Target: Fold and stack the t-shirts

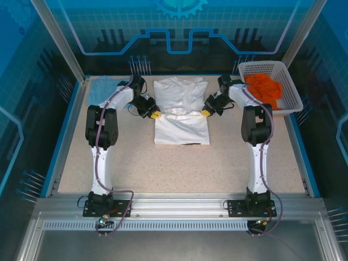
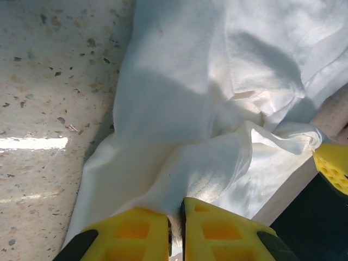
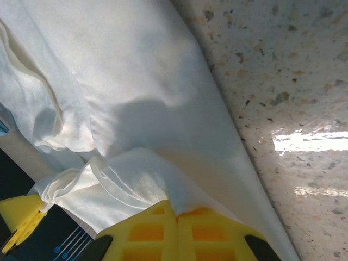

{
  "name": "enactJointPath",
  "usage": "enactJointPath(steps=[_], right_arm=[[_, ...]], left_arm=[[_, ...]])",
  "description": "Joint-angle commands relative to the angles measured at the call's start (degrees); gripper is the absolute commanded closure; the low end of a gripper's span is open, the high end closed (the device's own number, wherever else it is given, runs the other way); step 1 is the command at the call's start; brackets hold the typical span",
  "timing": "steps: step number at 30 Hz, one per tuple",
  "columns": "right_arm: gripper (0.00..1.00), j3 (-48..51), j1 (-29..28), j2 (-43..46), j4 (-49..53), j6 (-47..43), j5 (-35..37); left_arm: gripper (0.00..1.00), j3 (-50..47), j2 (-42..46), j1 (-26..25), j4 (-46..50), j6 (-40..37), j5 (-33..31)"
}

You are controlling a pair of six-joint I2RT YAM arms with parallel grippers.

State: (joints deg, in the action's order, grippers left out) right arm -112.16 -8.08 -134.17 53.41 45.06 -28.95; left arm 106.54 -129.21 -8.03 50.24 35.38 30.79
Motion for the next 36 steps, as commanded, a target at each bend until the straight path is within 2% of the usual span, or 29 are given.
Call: enactJointPath(steps=[1,3,13,19,21,23,26,27,28,30,32,34,36], right_arm=[[1.00,0.76,0.90,2.37,-1.85,1.12,-1.08],[1.00,3.21,1.26,3.44,-4.36,1.67,-1.73],[1.00,14.45,2.60,10.05,-16.78,4.68,-5.09],[1.00,12.98,3.00,8.34,-15.06,5.06,-5.26],[1.00,12.40,3.39,7.60,-13.92,5.52,-4.52],[1.00,10.20,3.49,5.72,-11.95,4.90,-4.42],[1.00,6.02,3.59,2.29,-8.93,4.05,-4.29],[1.00,4.70,3.56,1.56,-8.21,4.11,-4.30],[0.93,2.86,3.59,1.19,-6.92,3.98,-4.17],[0.65,-0.30,3.91,-0.70,-3.80,3.78,-2.44],[0.47,-1.39,4.29,0.52,-3.10,3.81,-0.98],[0.34,-1.16,4.71,2.98,-2.25,3.34,-0.15],[0.34,1.08,4.66,6.15,-2.04,2.42,0.69]], left_arm=[[0.88,0.07,2.13,0.93,-1.47,-1.88,1.50],[0.93,-0.96,2.39,0.83,-2.35,-2.15,2.21],[0.90,-11.69,9.80,1.00,-13.88,-2.29,5.25],[0.93,-11.34,7.88,2.09,-13.03,-2.41,5.02],[0.90,-11.21,7.63,2.48,-12.51,-2.40,2.71],[0.82,-8.67,5.26,2.92,-9.78,-2.64,2.31],[0.79,-4.73,1.80,3.03,-6.38,-2.88,1.09],[0.74,-3.74,1.19,3.01,-5.68,-2.69,0.44],[0.62,-2.01,0.36,3.03,-3.65,-2.44,-1.07],[0.57,0.93,-0.19,3.07,-1.58,-3.10,-2.35],[0.50,1.64,1.76,3.07,-0.39,-2.68,-6.10],[0.48,1.37,4.47,2.86,0.64,-2.13,-9.22],[0.48,-0.33,8.00,1.98,1.03,-1.21,-12.19]])
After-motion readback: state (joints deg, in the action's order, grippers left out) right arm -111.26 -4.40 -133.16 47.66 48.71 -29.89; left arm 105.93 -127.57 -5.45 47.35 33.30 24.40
